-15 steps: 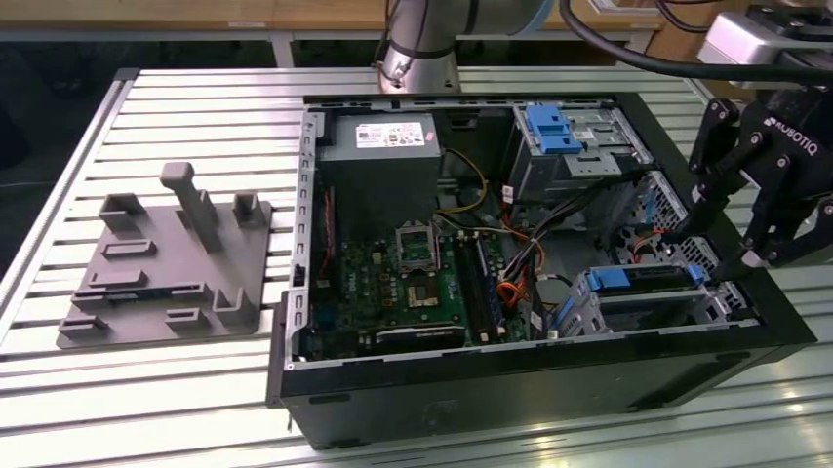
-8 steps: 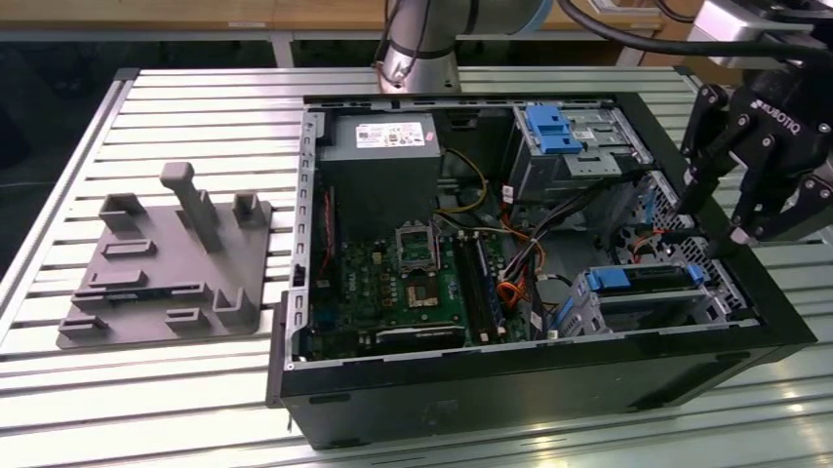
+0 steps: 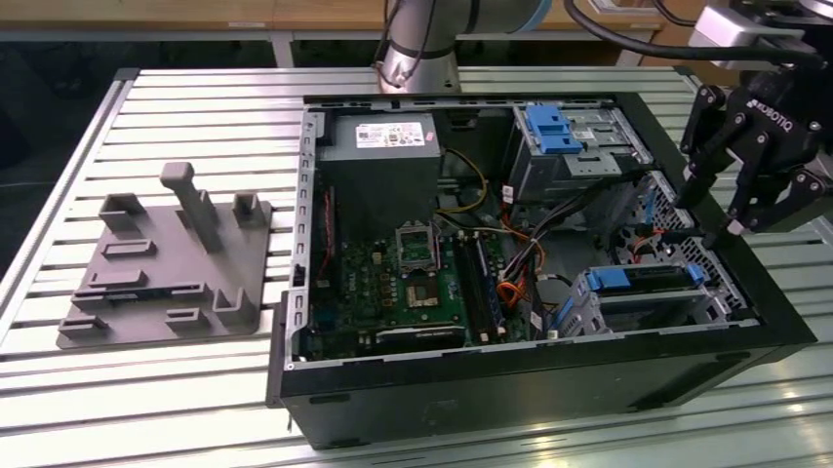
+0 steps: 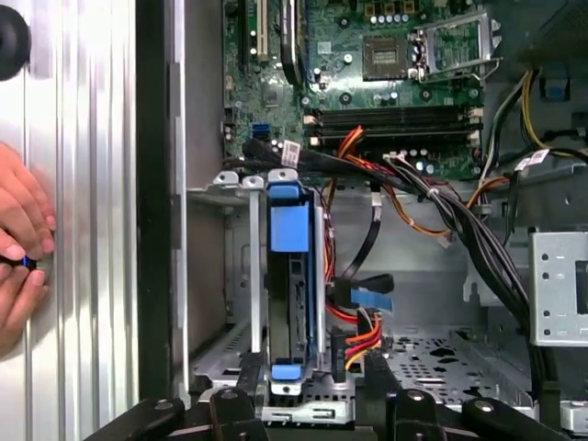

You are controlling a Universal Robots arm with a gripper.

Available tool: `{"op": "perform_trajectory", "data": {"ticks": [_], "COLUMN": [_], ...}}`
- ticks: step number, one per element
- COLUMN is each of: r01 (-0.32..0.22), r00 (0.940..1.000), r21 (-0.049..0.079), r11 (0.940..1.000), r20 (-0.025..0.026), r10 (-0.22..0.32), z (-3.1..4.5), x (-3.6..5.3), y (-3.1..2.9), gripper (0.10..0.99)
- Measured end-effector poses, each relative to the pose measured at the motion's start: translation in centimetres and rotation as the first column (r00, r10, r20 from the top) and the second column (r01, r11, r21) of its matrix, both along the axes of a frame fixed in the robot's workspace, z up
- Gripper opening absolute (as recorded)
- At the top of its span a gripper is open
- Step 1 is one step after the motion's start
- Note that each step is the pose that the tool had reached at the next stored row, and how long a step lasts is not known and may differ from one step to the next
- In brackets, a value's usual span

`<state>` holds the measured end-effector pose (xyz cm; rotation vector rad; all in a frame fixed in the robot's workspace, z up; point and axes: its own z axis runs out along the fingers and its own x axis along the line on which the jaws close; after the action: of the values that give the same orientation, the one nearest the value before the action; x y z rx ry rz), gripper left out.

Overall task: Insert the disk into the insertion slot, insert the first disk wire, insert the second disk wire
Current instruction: 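Insert the first disk wire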

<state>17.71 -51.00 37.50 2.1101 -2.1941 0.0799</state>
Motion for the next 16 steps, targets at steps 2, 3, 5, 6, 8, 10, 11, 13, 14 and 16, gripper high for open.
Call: {"op": "perform_trajectory", "data": {"ticks": [2,3,5,6,8,10,11,13,14,16], "r01": [0.000,0.000,0.000,0.000,0.000,0.000,0.000,0.000,0.000,0.000], "r00": [1.0000,1.0000,1.0000,1.0000,1.0000,1.0000,1.0000,1.0000,1.0000,1.0000], "r21": [0.000,0.000,0.000,0.000,0.000,0.000,0.001,0.002,0.002,0.002], "r11": [1.0000,1.0000,1.0000,1.0000,1.0000,1.0000,1.0000,1.0000,1.0000,1.0000], "r20": [-0.0014,-0.0018,-0.0027,-0.0029,-0.0033,-0.0038,-0.0040,-0.0044,-0.0047,-0.0054], "r10": [0.000,0.000,0.000,0.000,0.000,0.000,0.000,0.000,0.000,0.000], "z": [-0.30,-0.44,-0.63,-0.72,-0.81,-0.88,-0.90,-0.94,-0.96,-0.98], "x": [0.04,0.03,0.03,0.03,0.04,0.03,0.03,0.04,0.04,0.04], "y": [0.53,0.83,1.03,1.04,1.05,1.05,1.05,1.02,0.97,0.70], "gripper": [0.557,0.557,0.557,0.541,0.475,0.412,0.349,0.349,0.349,0.349]}}
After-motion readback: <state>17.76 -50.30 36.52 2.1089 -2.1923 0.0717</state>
